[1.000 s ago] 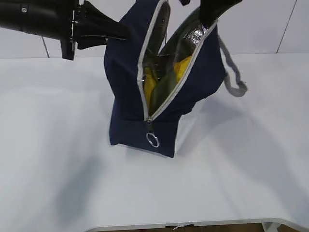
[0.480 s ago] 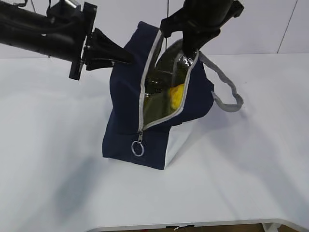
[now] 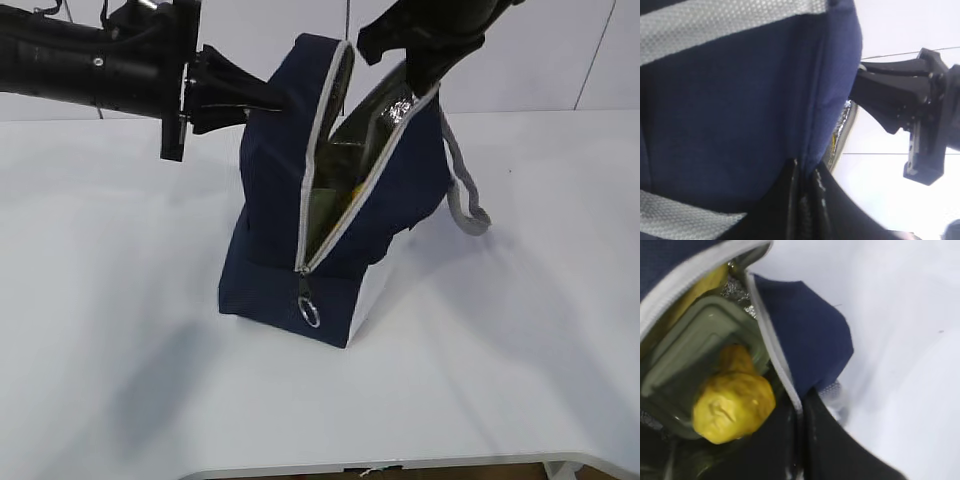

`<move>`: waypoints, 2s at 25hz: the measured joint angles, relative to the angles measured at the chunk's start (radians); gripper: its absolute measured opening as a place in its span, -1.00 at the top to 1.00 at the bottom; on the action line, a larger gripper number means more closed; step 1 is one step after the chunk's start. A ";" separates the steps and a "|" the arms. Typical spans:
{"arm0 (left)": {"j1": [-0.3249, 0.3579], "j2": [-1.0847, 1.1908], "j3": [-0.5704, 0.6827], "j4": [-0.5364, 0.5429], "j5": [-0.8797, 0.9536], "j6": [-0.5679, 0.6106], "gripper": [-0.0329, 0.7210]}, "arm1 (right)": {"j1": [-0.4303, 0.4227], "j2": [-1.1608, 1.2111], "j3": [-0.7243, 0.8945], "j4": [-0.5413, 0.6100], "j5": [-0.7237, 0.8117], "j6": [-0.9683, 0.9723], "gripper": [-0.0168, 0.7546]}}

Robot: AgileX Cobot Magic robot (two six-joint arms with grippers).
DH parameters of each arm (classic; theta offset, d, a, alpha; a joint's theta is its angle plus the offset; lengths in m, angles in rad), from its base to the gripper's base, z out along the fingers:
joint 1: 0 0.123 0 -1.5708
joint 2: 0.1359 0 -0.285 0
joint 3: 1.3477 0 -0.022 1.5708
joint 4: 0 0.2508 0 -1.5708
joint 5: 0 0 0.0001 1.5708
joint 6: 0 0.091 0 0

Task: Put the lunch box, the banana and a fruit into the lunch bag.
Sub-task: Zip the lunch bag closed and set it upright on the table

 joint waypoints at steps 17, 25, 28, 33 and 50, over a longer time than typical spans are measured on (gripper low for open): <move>-0.047 0.130 0.000 -0.196 0.014 -0.002 0.92 | -0.002 0.019 -0.002 -0.102 -0.005 -0.008 0.91; -0.047 0.138 0.000 -0.201 0.019 -0.002 0.85 | -0.002 0.033 -0.002 -0.149 -0.013 -0.004 0.91; -0.047 0.138 0.000 -0.201 0.019 -0.002 0.65 | -0.002 0.038 -0.002 -0.149 -0.024 0.009 0.84; -0.047 0.138 0.000 -0.211 0.019 -0.002 0.29 | -0.002 0.038 -0.027 -0.145 -0.025 0.033 0.26; 0.047 0.034 0.000 -0.060 0.027 -0.002 0.18 | -0.002 0.002 -0.181 -0.004 -0.009 0.045 -0.08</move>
